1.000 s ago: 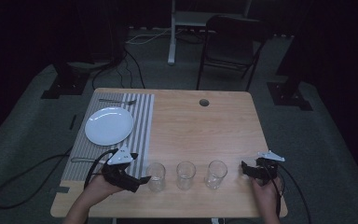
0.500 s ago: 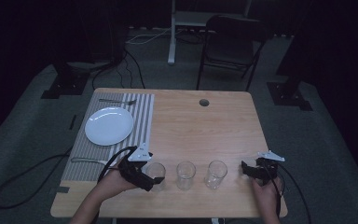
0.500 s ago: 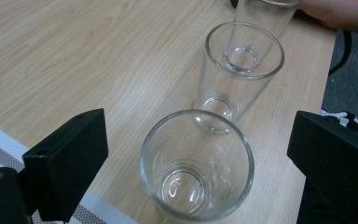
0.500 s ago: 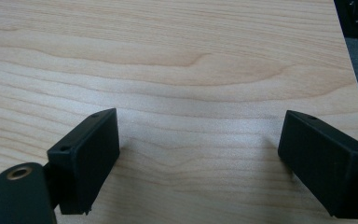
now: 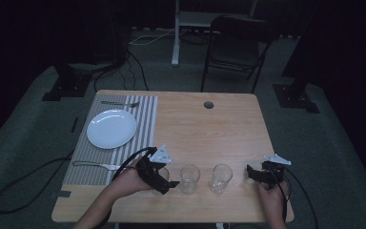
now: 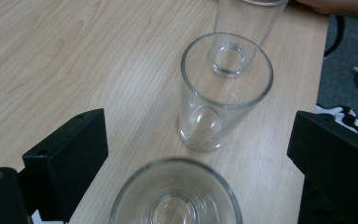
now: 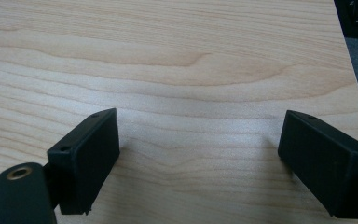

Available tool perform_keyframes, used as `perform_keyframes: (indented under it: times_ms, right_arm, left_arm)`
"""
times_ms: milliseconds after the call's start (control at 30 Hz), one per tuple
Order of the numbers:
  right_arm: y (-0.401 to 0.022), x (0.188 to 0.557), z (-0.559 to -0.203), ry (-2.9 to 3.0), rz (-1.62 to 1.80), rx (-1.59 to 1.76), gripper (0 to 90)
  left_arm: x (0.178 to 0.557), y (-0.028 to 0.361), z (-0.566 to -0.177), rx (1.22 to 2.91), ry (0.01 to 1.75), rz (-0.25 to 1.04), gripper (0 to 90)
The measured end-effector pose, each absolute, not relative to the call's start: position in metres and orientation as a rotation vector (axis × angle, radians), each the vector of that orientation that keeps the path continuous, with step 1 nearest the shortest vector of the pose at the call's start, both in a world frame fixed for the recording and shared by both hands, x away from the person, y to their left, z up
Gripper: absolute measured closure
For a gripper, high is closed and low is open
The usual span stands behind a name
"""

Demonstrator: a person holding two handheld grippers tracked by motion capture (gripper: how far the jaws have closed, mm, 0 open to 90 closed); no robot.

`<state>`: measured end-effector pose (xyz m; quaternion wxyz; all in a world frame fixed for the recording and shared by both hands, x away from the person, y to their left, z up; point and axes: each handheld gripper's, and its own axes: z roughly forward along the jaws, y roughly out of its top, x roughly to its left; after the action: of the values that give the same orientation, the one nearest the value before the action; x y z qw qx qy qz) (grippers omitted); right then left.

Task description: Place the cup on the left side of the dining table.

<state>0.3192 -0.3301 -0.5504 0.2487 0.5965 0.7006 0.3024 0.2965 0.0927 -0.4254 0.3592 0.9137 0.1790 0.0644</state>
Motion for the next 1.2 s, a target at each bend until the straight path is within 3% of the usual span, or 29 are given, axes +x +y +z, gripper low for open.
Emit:
perform_keyframes:
  times_ms: [1200]
  right_arm:
    - [-0.33,0.319,-0.55,1.909,0.825,1.624,12.2]
  left_arm:
    - [0.308,0.023,-0.427,2.588,0.314,0.135,5.6]
